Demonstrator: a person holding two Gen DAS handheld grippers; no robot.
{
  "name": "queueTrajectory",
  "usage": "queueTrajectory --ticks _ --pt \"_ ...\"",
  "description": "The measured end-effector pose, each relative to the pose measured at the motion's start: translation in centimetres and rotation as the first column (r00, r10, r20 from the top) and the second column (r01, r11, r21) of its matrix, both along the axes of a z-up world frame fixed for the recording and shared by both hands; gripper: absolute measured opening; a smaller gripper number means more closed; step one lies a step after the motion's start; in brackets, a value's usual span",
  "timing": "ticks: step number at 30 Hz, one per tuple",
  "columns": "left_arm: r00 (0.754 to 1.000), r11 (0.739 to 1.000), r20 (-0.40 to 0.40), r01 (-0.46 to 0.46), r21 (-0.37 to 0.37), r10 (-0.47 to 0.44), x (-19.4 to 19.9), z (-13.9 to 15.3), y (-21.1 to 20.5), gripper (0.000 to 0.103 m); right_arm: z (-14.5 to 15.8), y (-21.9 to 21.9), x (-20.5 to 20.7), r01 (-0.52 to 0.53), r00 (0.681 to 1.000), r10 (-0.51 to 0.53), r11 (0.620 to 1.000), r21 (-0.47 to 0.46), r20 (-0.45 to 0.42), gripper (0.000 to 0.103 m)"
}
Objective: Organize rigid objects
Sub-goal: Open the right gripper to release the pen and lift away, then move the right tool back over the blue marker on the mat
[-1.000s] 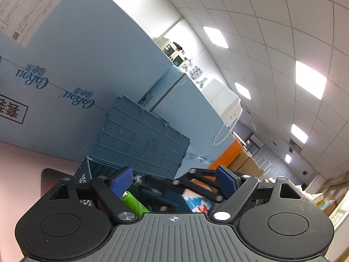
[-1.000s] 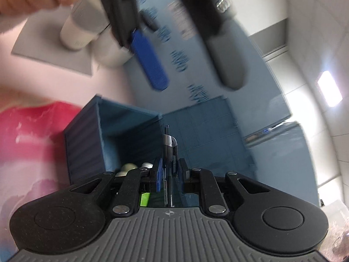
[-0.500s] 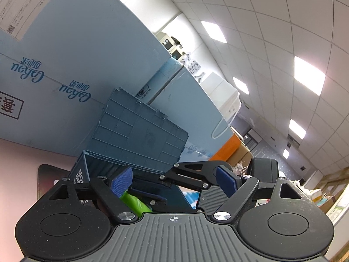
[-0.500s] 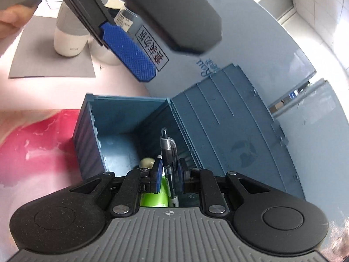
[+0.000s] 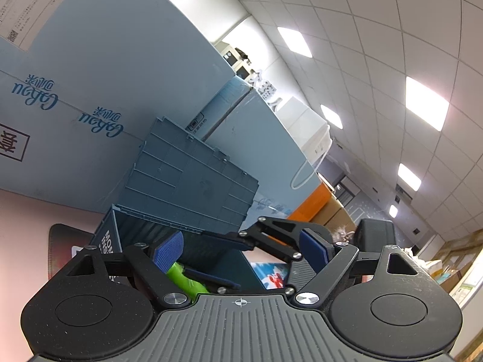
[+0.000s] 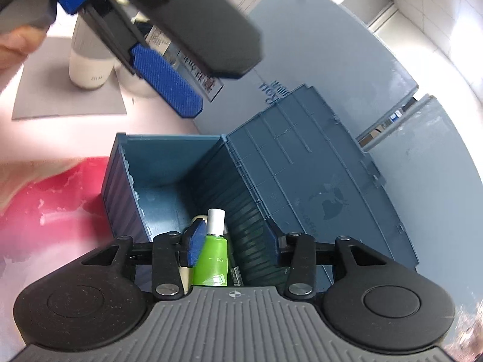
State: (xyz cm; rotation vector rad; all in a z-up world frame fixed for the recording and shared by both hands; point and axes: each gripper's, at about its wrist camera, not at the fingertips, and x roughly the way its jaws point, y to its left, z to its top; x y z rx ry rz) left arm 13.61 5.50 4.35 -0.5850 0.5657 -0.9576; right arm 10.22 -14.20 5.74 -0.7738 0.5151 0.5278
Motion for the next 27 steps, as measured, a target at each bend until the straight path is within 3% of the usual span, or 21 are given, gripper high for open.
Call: queueTrajectory --ticks 3,7,9,13,21,27 --pt "1.0 1.0 0.0 0.001 0.001 -0.001 0.0 0.0 0.0 0.086 0.7 -0.9 -1.1 0.013 0.998 -0.018 0.997 0.081 0.055 0.049" --pt "1.0 1.0 0.004 0.003 0.005 -0.003 -0.1 0.1 -0.2 0.086 1.4 -1.9 -3.5 0.007 0.987 -0.04 0.978 0.208 0.156 0.079" --pt "1.0 1.0 0.008 0.005 0.011 -0.005 -0.2 0.1 -0.4 0.086 1.5 -2.5 -4.6 0.016 0.979 -0.07 0.964 0.266 0.194 0.081" --pt "1.0 1.0 0.012 0.006 0.022 -0.007 -0.2 0.1 -0.6 0.086 0.8 -3.1 -7.2 0.053 0.944 -0.178 0.913 0.405 0.278 0.097" --pt "0.999 0.999 0.025 0.02 0.043 -0.021 -0.5 0.4 -1.5 0.086 0.3 -3.7 -11.4 0.094 0.898 -0.317 0.817 0.569 0.306 0.101" --pt "0.997 0.997 0.063 0.044 0.068 -0.048 -1.4 0.8 -2.4 0.086 1.1 -6.0 -14.0 0.174 0.829 -0.484 0.697 0.696 0.278 0.103"
